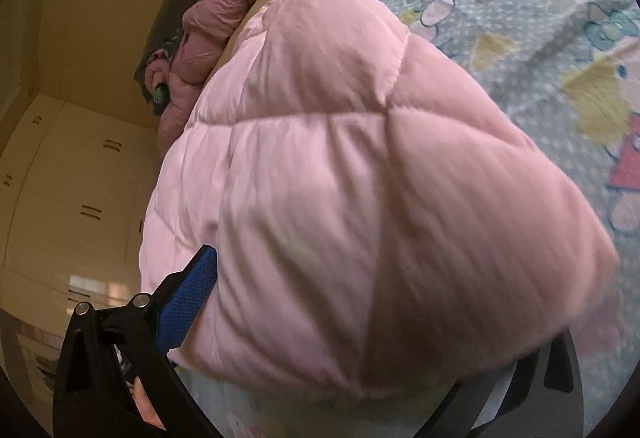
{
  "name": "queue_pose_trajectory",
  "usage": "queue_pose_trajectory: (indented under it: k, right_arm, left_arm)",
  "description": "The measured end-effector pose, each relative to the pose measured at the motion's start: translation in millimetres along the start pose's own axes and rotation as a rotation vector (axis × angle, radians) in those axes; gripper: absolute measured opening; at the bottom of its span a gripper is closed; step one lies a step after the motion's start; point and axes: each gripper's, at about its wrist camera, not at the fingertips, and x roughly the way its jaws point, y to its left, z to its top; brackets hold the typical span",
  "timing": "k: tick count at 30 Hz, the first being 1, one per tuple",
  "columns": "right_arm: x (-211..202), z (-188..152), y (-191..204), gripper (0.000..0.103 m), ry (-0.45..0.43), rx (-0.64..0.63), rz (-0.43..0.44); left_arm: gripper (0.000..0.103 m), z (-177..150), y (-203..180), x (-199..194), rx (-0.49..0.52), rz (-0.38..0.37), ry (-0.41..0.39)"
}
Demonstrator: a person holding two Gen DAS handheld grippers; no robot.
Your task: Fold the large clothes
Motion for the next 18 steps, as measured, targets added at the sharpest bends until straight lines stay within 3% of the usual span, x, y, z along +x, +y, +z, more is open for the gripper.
queue_pose_trajectory:
  k: [3, 6, 7, 10, 12, 18]
  right_arm:
    - [3.8, 2.9, 4.8, 0.097, -0.039, -0.027, 0.005]
    - [1.8, 0.2, 12.7, 0.075, -0.067, -0.093, 0.006]
    - [1.2, -1.4, 17.2, 0.065, -0.075, -0.125, 0.008]
    - [-7.6, -12.0, 45.8, 0.052, -0.108, -0.319, -0.051]
    - [-14.4, -19.5, 65.2, 0.048, -0.129, -0.428, -0.098]
    - [-35.6, -54.6, 121.4, 0.042, -0.206, -0.715, -0.174]
  left_arm:
    - [0.095, 0.0, 4.7, 7.3, -0.044, -0.047, -0.010]
    - [0.093, -0.5, -1.5, 6.4, -0.037, -0.025, -0.011]
    - [0.084, 0.0, -3.7, 5.0, -0.028, -0.025, -0.011]
    - [0.055, 0.3, -17.0, -5.7, 0.039, -0.024, -0.040]
    - [0.045, -1.5, -28.2, -17.0, 0.090, -0.017, -0.067]
    - [0.036, -12.6, -60.0, -54.2, 0.237, 0.011, -0.152]
